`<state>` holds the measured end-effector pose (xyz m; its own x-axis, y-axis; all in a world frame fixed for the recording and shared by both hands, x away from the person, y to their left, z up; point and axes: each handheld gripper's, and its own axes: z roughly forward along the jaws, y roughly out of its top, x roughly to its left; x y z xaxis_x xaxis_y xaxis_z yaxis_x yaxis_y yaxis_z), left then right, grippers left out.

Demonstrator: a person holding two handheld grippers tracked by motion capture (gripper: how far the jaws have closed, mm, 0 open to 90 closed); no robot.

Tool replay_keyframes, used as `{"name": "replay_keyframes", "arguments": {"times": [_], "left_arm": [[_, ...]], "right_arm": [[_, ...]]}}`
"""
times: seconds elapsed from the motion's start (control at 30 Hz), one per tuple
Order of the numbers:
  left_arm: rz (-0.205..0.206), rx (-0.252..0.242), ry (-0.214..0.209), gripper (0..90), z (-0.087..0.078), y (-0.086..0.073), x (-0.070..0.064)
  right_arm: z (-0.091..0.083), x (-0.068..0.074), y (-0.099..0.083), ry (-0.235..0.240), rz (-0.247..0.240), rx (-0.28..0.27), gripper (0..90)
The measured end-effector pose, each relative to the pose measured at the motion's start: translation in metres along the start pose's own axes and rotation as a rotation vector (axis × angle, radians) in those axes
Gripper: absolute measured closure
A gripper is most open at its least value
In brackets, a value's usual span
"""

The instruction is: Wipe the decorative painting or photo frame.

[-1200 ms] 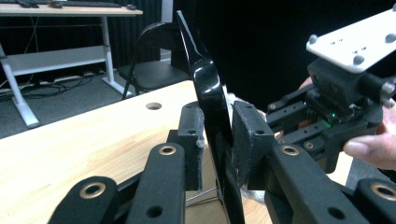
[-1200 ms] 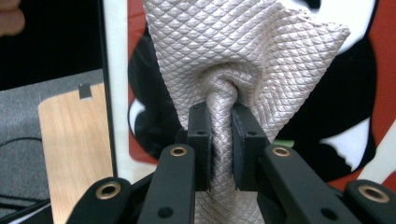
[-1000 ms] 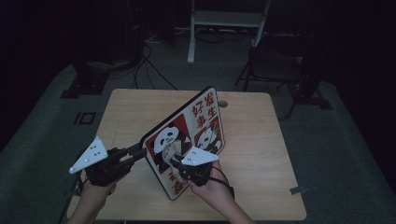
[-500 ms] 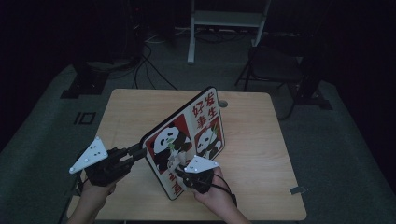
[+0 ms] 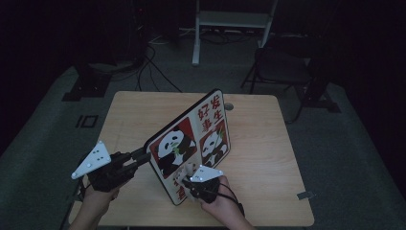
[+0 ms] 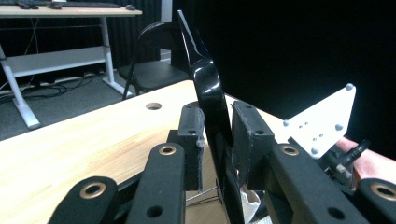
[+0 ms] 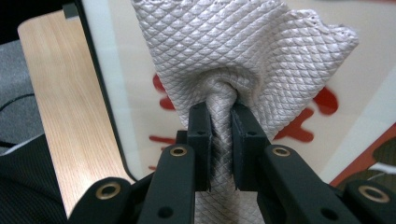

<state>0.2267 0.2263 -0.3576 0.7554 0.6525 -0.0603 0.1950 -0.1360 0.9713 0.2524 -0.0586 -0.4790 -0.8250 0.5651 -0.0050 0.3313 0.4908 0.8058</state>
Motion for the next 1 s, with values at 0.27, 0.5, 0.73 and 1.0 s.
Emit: {"name": "replay_keyframes", "arguments": {"times": [0.27, 0.5, 0.73, 1.0], "left_arm": [[0.004, -0.002, -0.002, 75.4, 0.0, 0.0, 0.0], [0.005, -0.002, -0.007, 75.5, 0.0, 0.0, -0.001], [0.004, -0.003, -0.012, 75.5, 0.001, 0.0, -0.001], [-0.001, -0.002, -0.019, 75.2, 0.0, 0.0, 0.0]], "right_arm": [[0.008, 0.001, -0.016, 0.006, 0.012, 0.055, 79.8], [0.015, 0.001, -0.028, 0.014, 0.021, 0.101, 79.8], [0.02, 0.002, -0.036, 0.019, 0.029, 0.132, 79.8], [0.018, 0.001, -0.033, 0.039, 0.036, 0.16, 80.2]]}}
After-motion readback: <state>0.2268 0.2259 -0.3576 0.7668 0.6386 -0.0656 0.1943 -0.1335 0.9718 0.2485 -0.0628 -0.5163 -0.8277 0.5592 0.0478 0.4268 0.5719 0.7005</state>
